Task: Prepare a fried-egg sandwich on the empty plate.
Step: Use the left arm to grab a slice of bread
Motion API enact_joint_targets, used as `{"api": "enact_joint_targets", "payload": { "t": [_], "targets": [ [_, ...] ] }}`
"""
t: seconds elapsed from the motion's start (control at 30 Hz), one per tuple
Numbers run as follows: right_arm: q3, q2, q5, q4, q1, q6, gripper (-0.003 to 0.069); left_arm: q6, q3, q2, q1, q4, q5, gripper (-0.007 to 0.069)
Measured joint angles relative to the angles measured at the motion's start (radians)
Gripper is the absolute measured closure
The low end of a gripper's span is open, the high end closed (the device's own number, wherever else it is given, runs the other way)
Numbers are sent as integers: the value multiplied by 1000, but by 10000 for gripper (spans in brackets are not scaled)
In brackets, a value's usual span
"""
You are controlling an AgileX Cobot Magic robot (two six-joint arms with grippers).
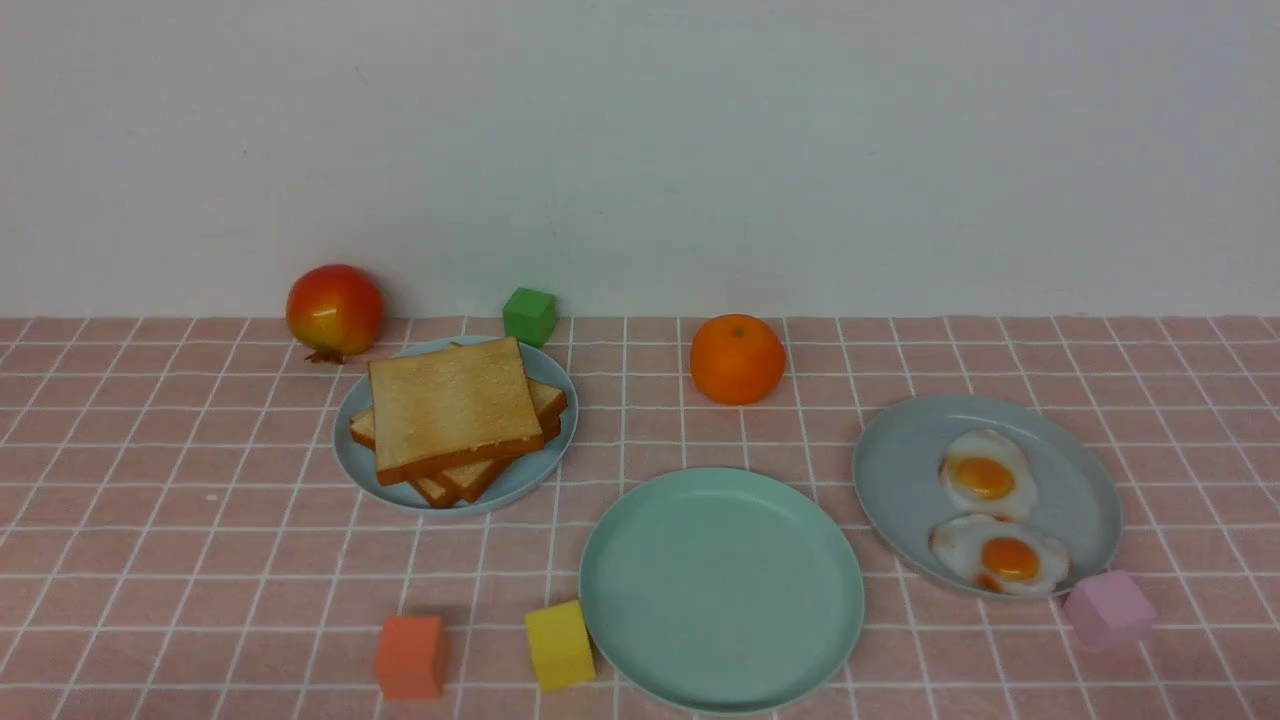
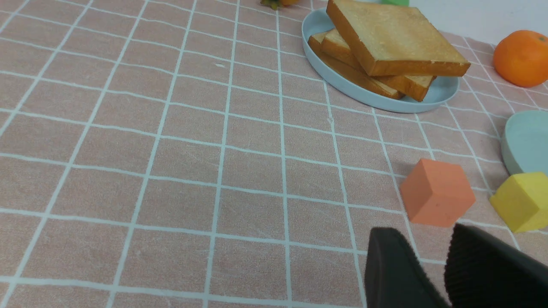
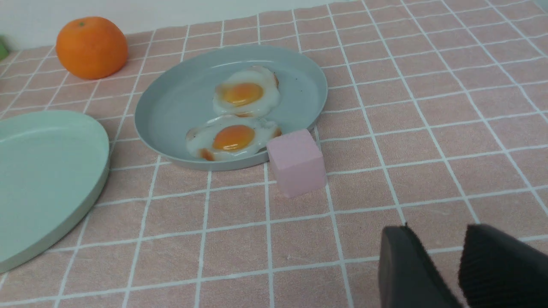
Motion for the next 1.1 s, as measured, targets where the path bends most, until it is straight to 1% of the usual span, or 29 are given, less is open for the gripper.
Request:
{"api": "enact_joint_targets", "payload": {
  "t": [0.87, 0.93, 1.07, 1.1],
  "targets": [
    [0, 0, 0, 0, 0, 0, 419, -4, 0, 0, 0, -11, -12, 384],
    [0, 0, 0, 0, 0, 0, 419, -26, 4, 0, 0, -57, -34, 384],
    [0, 0, 0, 0, 0, 0, 419, -125, 10, 0, 0, -290, -153, 384],
    [0, 0, 0, 0, 0, 0, 419, -136, 10, 0, 0, -332, -184, 384]
  ]
}}
